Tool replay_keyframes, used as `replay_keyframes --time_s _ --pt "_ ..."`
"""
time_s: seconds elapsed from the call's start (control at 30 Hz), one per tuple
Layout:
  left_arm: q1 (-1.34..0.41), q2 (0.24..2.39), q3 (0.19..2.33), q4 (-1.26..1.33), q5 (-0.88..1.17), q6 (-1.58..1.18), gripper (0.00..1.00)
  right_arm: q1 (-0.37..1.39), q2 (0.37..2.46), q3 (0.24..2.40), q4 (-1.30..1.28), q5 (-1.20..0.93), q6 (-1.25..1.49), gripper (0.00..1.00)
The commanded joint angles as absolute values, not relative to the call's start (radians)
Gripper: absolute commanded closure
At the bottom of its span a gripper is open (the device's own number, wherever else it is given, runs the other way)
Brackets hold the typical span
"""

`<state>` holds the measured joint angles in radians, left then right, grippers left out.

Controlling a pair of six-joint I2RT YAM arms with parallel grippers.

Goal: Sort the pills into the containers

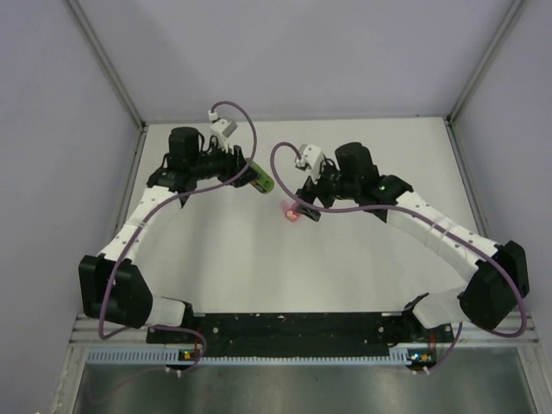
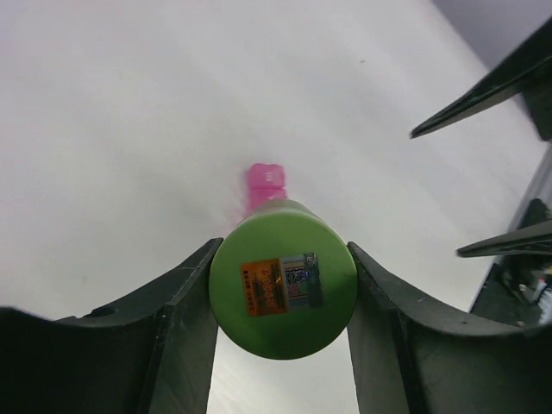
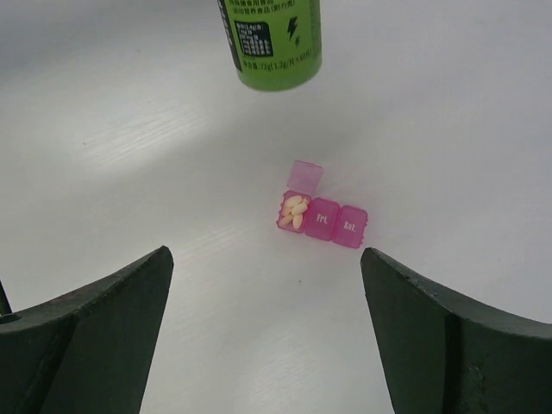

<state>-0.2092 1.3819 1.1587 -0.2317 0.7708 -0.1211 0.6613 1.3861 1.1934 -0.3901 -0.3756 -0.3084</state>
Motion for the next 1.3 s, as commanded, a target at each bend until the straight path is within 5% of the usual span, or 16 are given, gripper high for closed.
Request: replay_keyframes --time_s 0.0,0.63,1.27 --pt "-0.210 1.394 1.223 -0.351 0.525 0.073 1.00 0.634 1.330 1.164 -0.313 -0.348 -0.293 0.11" --pt "-0.213 1.646 1.267 -0.379 0.287 0.126 1.00 0.554 1.278 0.988 -0.192 -0.354 -0.258 0.11" --pt "-0.265 1.667 1.114 -0.173 0.183 0.072 1.00 0.548 1.284 0.965 -0.173 -0.348 -0.261 0.11"
